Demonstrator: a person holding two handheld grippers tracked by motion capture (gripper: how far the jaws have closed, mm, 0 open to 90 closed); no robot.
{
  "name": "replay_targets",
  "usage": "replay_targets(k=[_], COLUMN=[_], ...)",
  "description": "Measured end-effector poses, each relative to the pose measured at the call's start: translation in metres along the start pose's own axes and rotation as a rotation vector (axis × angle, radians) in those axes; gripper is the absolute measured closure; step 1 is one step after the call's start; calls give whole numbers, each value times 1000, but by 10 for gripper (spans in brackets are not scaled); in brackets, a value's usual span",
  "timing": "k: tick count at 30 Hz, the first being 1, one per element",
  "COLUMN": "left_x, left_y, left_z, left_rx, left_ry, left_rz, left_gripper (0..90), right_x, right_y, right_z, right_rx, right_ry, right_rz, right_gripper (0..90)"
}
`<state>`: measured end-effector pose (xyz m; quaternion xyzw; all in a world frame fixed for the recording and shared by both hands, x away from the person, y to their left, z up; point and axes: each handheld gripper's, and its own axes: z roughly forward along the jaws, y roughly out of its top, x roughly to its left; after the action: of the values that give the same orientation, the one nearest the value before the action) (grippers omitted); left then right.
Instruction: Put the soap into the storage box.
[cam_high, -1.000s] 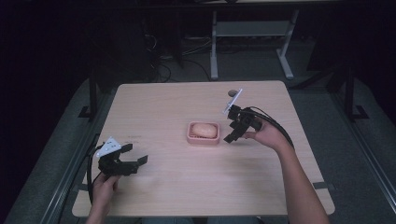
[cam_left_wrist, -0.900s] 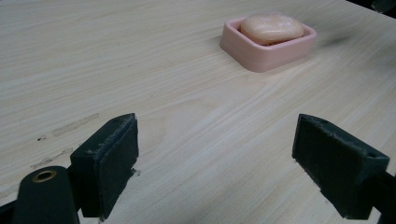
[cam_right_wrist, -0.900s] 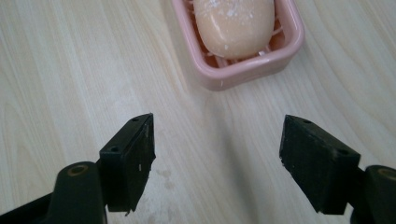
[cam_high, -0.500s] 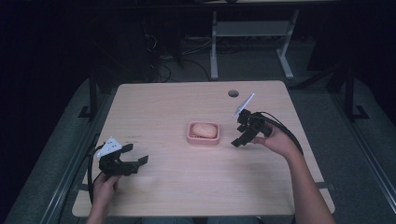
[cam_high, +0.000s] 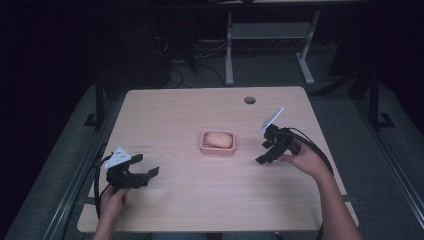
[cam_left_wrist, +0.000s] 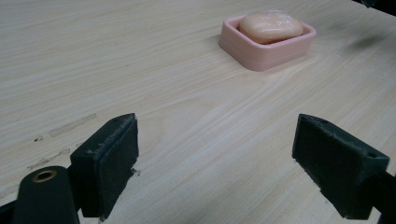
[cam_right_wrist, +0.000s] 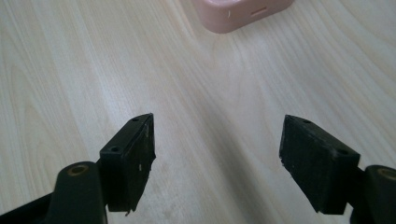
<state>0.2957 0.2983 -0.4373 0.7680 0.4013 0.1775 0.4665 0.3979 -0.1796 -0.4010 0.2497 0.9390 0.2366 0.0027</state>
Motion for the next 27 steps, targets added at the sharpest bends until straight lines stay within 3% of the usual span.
replay_targets(k=[27], left_x=[0], left_y=[-1], left_z=[0], left_rx=[15], left_ry=[4], left_rz=[13], left_gripper=[143], right_x=[13], right_y=[-53], right_z=[-4], right_rx=[-30], right_ry=[-11], right_rz=[66], right_gripper=[262])
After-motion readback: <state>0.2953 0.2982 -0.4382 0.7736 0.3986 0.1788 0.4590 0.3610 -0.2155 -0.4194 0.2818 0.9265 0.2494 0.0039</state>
